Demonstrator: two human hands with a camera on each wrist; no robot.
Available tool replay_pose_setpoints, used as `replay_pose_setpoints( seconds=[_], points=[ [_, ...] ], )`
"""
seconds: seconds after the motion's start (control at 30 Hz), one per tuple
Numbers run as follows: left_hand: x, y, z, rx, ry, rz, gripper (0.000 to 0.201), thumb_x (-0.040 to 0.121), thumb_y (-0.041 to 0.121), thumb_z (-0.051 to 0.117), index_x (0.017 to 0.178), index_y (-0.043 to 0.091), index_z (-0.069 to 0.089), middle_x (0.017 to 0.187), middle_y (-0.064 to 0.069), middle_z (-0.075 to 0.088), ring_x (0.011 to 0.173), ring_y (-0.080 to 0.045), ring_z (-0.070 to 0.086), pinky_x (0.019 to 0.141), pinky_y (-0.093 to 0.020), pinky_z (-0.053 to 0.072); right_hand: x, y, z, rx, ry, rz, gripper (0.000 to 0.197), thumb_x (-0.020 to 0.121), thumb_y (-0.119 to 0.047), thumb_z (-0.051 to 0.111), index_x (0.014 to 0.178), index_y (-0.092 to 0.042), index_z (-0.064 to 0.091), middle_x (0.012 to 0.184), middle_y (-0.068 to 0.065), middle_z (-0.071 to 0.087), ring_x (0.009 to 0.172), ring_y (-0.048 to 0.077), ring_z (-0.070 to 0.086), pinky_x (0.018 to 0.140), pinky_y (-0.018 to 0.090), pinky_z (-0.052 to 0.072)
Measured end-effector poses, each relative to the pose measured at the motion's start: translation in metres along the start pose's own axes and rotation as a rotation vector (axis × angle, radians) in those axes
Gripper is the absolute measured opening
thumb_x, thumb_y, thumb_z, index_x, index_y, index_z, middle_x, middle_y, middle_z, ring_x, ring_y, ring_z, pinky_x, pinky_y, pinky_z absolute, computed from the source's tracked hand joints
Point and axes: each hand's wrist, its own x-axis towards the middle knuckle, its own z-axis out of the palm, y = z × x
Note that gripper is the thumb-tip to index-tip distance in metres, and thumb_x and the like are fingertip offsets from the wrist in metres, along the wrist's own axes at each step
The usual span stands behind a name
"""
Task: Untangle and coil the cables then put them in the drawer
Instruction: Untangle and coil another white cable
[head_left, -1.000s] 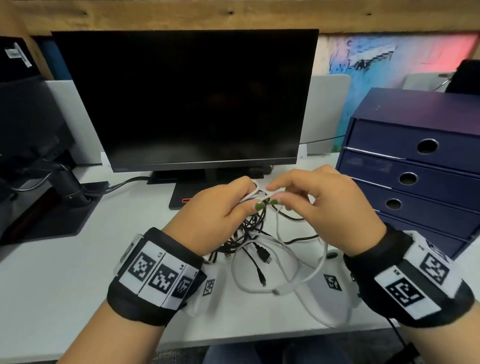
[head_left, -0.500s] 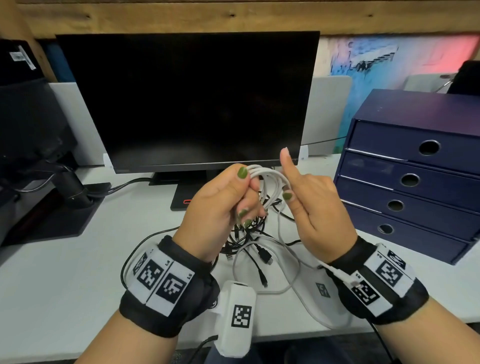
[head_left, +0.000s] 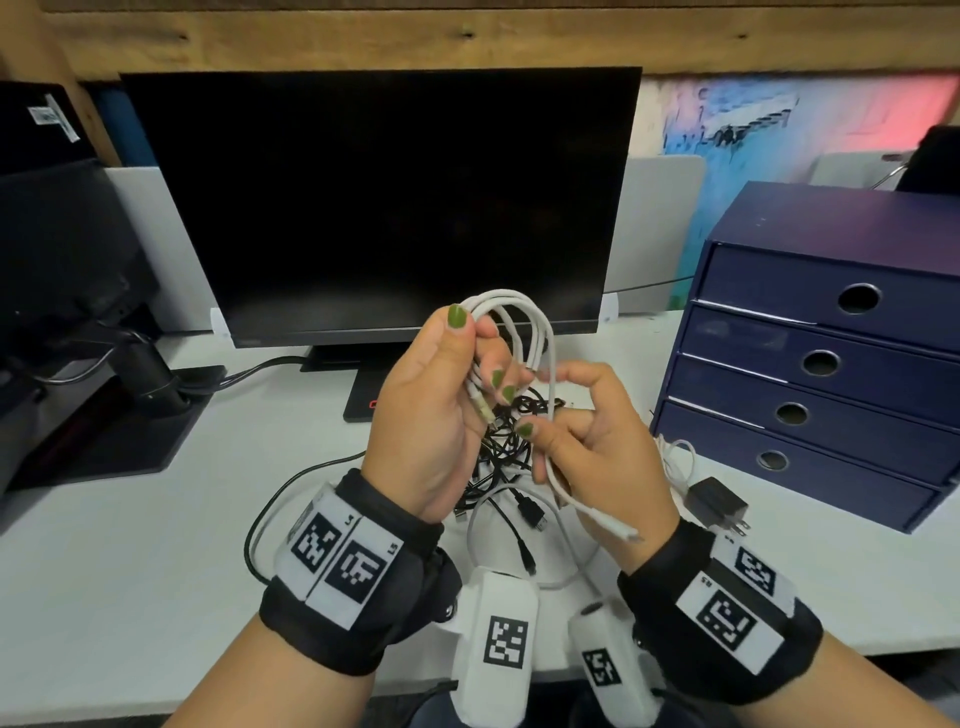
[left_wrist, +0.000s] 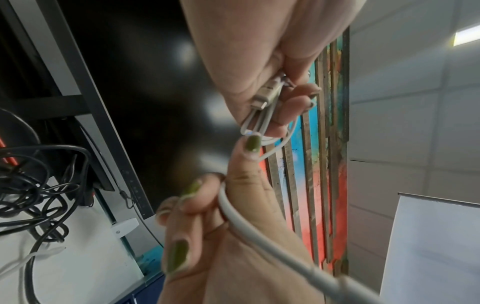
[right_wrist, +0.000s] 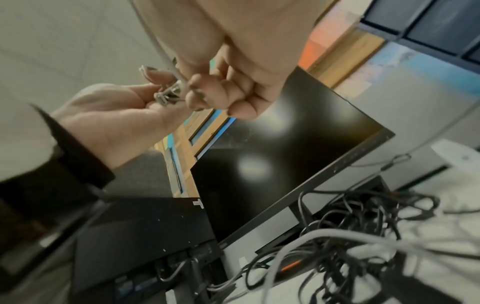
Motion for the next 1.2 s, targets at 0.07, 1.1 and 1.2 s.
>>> replay_pose_setpoints(
  seconds=[0.07, 1.1, 1.2],
  points=[
    [0.000, 0.001, 0.000, -0.017, 0.014, -0.001, 0.024, 0.089, 0.031, 0.040, 0.084, 0.009, 0.047, 0.056, 0.002, 0.042, 0.053, -0.012, 0.044, 0.071, -0.027, 0.051, -0.002, 0.000, 0.001, 0.121, 0.066, 0.024, 0.019, 0.079, -0.030, 0.064, 0.093, -0.017, 0.059, 0.049, 0.005, 0.055, 0.037, 0.008, 0.044, 0.043, 0.018, 0.037],
    [-0.006, -0.009, -0.008, 0.217, -0.082, -0.094, 0.027, 0.092, 0.032, 0.042, 0.091, 0.018, 0.065, 0.094, -0.003, 0.070, 0.087, -0.015, 0.065, 0.084, -0.033, 0.053, 0.013, -0.027, -0.014, 0.074, -0.046, 0.046, 0.026, 0.092, -0.011, 0.058, 0.116, -0.015, 0.067, 0.100, 0.005, 0.073, 0.090, 0.018, 0.070, 0.074, 0.028, 0.058],
    [-0.004, -0.012, -0.011, 0.349, -0.052, -0.083, 0.028, 0.096, 0.036, 0.043, 0.087, 0.018, 0.061, 0.097, -0.006, 0.067, 0.094, -0.019, 0.062, 0.089, -0.039, 0.051, 0.014, -0.026, -0.015, 0.032, -0.009, 0.031, 0.024, 0.092, -0.009, 0.057, 0.111, -0.017, 0.069, 0.096, 0.005, 0.074, 0.086, 0.018, 0.071, 0.072, 0.026, 0.058]
  ],
)
